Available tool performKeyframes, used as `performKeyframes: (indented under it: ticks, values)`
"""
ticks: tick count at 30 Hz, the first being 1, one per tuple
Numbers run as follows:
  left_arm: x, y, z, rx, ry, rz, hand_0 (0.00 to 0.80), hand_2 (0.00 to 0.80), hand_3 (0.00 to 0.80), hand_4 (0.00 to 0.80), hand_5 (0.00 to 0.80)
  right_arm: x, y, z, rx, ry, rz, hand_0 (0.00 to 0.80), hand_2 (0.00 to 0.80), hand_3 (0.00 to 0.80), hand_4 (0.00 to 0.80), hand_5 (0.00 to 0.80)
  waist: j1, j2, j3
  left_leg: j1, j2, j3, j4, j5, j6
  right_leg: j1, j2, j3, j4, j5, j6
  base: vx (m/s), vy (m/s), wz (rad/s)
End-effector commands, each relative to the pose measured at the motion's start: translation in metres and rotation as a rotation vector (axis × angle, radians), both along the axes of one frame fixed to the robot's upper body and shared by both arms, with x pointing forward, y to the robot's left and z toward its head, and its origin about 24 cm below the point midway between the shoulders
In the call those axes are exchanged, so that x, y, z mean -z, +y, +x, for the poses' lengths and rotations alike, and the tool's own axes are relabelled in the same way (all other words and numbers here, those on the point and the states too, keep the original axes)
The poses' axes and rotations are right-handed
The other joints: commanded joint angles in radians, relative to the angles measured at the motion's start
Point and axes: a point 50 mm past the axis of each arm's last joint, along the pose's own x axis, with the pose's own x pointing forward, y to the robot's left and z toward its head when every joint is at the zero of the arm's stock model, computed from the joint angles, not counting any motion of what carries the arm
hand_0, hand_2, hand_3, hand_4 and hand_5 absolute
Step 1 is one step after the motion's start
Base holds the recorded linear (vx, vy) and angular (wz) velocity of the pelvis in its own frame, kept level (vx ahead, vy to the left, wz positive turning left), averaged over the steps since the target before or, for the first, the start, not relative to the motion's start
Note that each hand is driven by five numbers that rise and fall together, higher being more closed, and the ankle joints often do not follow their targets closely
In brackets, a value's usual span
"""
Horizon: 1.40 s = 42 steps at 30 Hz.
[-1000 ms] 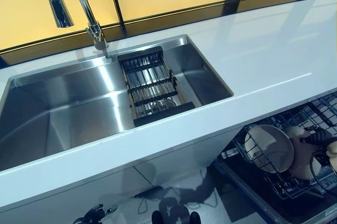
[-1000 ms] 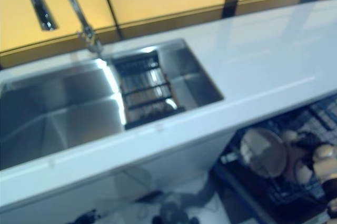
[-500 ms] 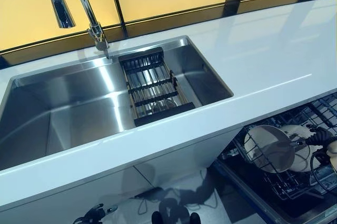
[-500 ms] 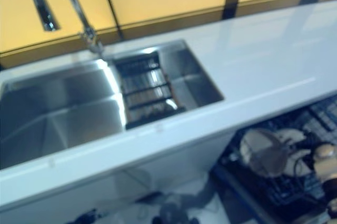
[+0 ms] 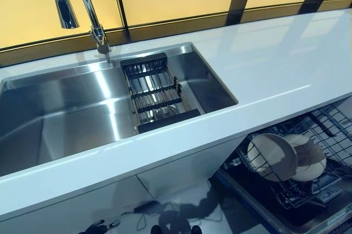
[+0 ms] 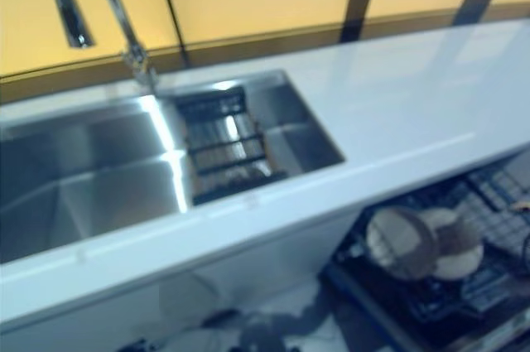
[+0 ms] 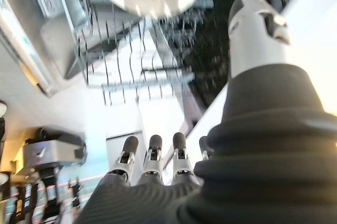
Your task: Take plates into dishwasher
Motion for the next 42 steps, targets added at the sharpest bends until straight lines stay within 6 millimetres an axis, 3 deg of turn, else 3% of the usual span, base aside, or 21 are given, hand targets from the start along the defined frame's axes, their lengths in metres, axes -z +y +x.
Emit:
performKeyframes:
  ticks: [1, 2, 4, 5, 7, 9, 11, 13, 15, 18, 20, 21, 23, 26, 31, 34, 39, 42]
  values:
    - [0.000, 0.011, -0.006, -0.093, 0.024, 0.035, 0.000, 0.000, 0.000, 0.000, 0.000, -0.034, -0.016, -0.012, 0.069, -0.018, -0.077, 0.000, 0.000, 0.000, 0.000, 0.000, 0.052, -0.027, -0.046, 0.053, -0.040, -0.193, 0.166, -0.242, 0.059, -0.021, 0.006, 0.101, 0.109, -0.052, 0.046, -0.120, 0.179, -0.47]
    - [0.000, 0.010, -0.005, -0.096, 0.021, 0.038, 0.000, 0.000, 0.000, 0.000, 0.000, -0.036, -0.014, -0.009, 0.072, -0.037, -0.066, 0.000, 0.000, 0.000, 0.000, 0.000, 0.074, -0.031, -0.031, 0.020, -0.067, -0.259, 0.195, -0.243, 0.075, -0.050, 0.014, 0.132, 0.157, -0.050, 0.048, -0.186, 0.184, -0.84]
    - [-0.003, 0.010, 0.002, -0.063, 0.013, 0.036, 0.000, 0.000, 0.000, 0.000, 0.000, -0.034, -0.013, -0.008, 0.094, -0.072, -0.034, 0.000, 0.000, 0.000, 0.000, 0.000, 0.070, -0.028, 0.002, 0.009, -0.065, -0.227, 0.217, -0.251, 0.091, -0.119, 0.022, 0.130, 0.231, -0.018, 0.064, -0.250, 0.201, -1.34]
    - [-0.005, 0.010, 0.009, -0.031, 0.004, 0.044, 0.000, 0.000, 0.000, 0.000, 0.000, -0.029, -0.014, -0.010, 0.112, -0.076, -0.030, 0.000, 0.000, 0.000, 0.000, 0.000, 0.066, -0.026, 0.020, -0.002, -0.070, -0.209, 0.228, -0.250, 0.096, -0.153, 0.015, 0.126, 0.228, 0.042, 0.081, -0.226, 0.157, -1.02]
    - [-0.009, 0.013, 0.017, -0.008, -0.007, 0.060, 0.000, 0.000, 0.000, 0.000, 0.000, -0.019, -0.013, -0.012, 0.121, -0.073, -0.016, 0.000, 0.000, 0.000, 0.000, 0.000, 0.066, -0.023, 0.041, -0.001, -0.064, -0.192, 0.208, -0.226, 0.085, -0.192, 0.006, 0.107, 0.199, 0.104, 0.098, -0.280, 0.151, -0.35]
    - [-0.013, 0.018, 0.022, -0.033, -0.023, 0.079, 0.000, 0.000, 0.000, 0.000, 0.000, -0.008, -0.011, -0.012, 0.108, -0.054, 0.005, 0.000, 0.000, 0.000, 0.000, 0.000, 0.069, -0.013, 0.048, 0.018, -0.052, -0.168, 0.151, -0.192, 0.076, -0.203, 0.020, 0.060, 0.228, 0.066, 0.097, -0.251, 0.141, -0.52]
    - [-0.016, 0.025, 0.020, -0.065, -0.029, 0.104, 0.000, 0.000, 0.000, 0.000, 0.000, 0.004, -0.014, -0.020, 0.120, -0.031, 0.039, 0.000, 0.000, 0.000, 0.000, 0.000, 0.064, 0.001, 0.043, 0.025, -0.046, -0.172, 0.091, -0.151, 0.080, -0.198, 0.028, 0.054, 0.308, 0.045, 0.084, -0.179, 0.071, -0.77]
    - [-0.019, 0.034, 0.018, -0.098, -0.032, 0.116, 0.000, 0.000, 0.000, 0.000, 0.000, 0.021, -0.016, -0.028, 0.129, -0.014, 0.072, 0.000, 0.000, 0.000, 0.000, 0.000, 0.068, 0.010, 0.026, 0.020, -0.039, -0.174, 0.065, -0.134, 0.082, -0.179, 0.010, 0.029, 0.366, 0.014, 0.066, -0.133, 0.016, -0.41]
    - [-0.022, 0.043, 0.014, -0.137, -0.035, 0.116, 0.000, 0.000, 0.000, 0.000, 0.000, 0.046, -0.018, -0.037, 0.137, 0.019, 0.122, 0.000, 0.000, 0.000, 0.000, 0.000, 0.093, 0.010, -0.009, -0.006, -0.035, -0.183, 0.078, -0.150, 0.091, -0.104, -0.045, -0.009, 0.394, 0.024, 0.048, -0.112, -0.056, -0.42]
    - [-0.021, 0.045, 0.008, -0.149, -0.020, 0.110, 0.000, 0.000, 0.000, 0.000, 0.000, 0.075, -0.017, -0.045, 0.176, 0.057, 0.195, 0.000, 0.000, 0.000, 0.000, 0.000, 0.127, -0.002, -0.043, -0.037, -0.041, -0.196, 0.109, -0.177, 0.102, -0.024, -0.102, -0.033, 0.370, 0.079, 0.058, -0.115, -0.136, -0.53]
    - [-0.023, 0.047, 0.009, -0.153, -0.030, 0.109, 0.000, 0.000, 0.000, 0.000, 0.000, 0.096, -0.011, -0.043, 0.196, 0.082, 0.239, 0.000, 0.000, 0.000, 0.000, 0.000, 0.144, -0.006, -0.043, -0.047, -0.021, -0.193, 0.105, -0.174, 0.097, -0.025, -0.117, -0.016, 0.332, 0.088, 0.066, -0.217, -0.253, -0.46]
    - [-0.024, 0.048, 0.011, -0.155, -0.033, 0.111, 0.000, 0.000, 0.000, 0.000, 0.000, 0.100, -0.009, -0.041, 0.200, 0.088, 0.251, 0.000, 0.000, 0.000, 0.000, 0.000, 0.146, -0.010, -0.038, -0.062, -0.013, -0.193, 0.120, -0.177, 0.094, -0.038, -0.108, -0.005, 0.329, 0.067, 0.067, -0.314, -0.351, -0.38]
    - [-0.033, 0.052, 0.029, -0.183, -0.096, 0.105, 0.000, 0.000, 0.000, 0.000, 0.000, 0.116, -0.001, -0.038, 0.207, 0.098, 0.315, 0.000, 0.000, 0.000, 0.000, 0.000, 0.164, -0.041, -0.017, -0.163, 0.000, -0.196, 0.184, -0.168, 0.070, -0.012, -0.100, -0.060, 0.283, -0.025, 0.064, -0.419, -0.415, -0.16]
    - [-0.040, 0.041, 0.057, -0.165, -0.167, 0.086, 0.000, 0.000, 0.000, 0.000, 0.000, 0.141, 0.009, -0.043, 0.279, 0.077, 0.423, 0.000, 0.000, 0.000, 0.000, 0.000, 0.171, -0.059, 0.007, -0.231, 0.012, -0.189, 0.211, -0.147, 0.043, 0.016, -0.077, -0.102, 0.238, -0.078, 0.063, -0.388, -0.393, 0.04]
    - [-0.036, 0.030, 0.062, -0.132, -0.187, 0.074, 0.000, 0.000, 0.000, 0.000, 0.000, 0.165, 0.025, -0.043, 0.286, 0.093, 0.520, 0.000, 0.000, 0.000, 0.000, 0.000, 0.174, -0.064, 0.029, -0.236, 0.028, -0.203, 0.172, -0.103, 0.019, 0.034, -0.064, -0.146, 0.226, -0.136, 0.045, -0.273, -0.271, 0.10]
    - [-0.037, 0.027, 0.064, -0.123, -0.198, 0.081, 0.000, 0.000, 0.000, 0.000, 0.000, 0.175, 0.031, -0.044, 0.295, 0.108, 0.568, 0.000, 0.000, 0.000, 0.000, 0.000, 0.176, -0.057, 0.040, -0.247, 0.030, -0.218, 0.160, -0.085, 0.009, 0.032, -0.052, -0.149, 0.241, -0.167, 0.031, -0.240, -0.208, 0.14]
    - [-0.038, 0.034, 0.060, -0.181, -0.196, 0.096, 0.000, 0.000, 0.000, 0.000, 0.000, 0.191, 0.040, -0.047, 0.315, 0.110, 0.631, 0.000, 0.000, 0.000, 0.000, 0.000, 0.185, -0.031, 0.070, -0.276, 0.031, -0.273, 0.097, 0.001, -0.022, -0.003, -0.015, -0.172, 0.341, -0.258, -0.022, -0.385, -0.326, 0.20]
    - [-0.025, 0.037, 0.027, -0.276, -0.135, 0.071, 0.000, 0.000, 0.000, 0.000, 0.000, 0.195, 0.039, -0.054, 0.340, 0.101, 0.635, 0.000, 0.000, 0.000, 0.000, 0.000, 0.189, 0.001, 0.088, -0.258, 0.053, -0.267, 0.000, 0.060, -0.060, -0.032, 0.030, -0.199, 0.380, -0.316, -0.072, -0.312, -0.347, 0.25]
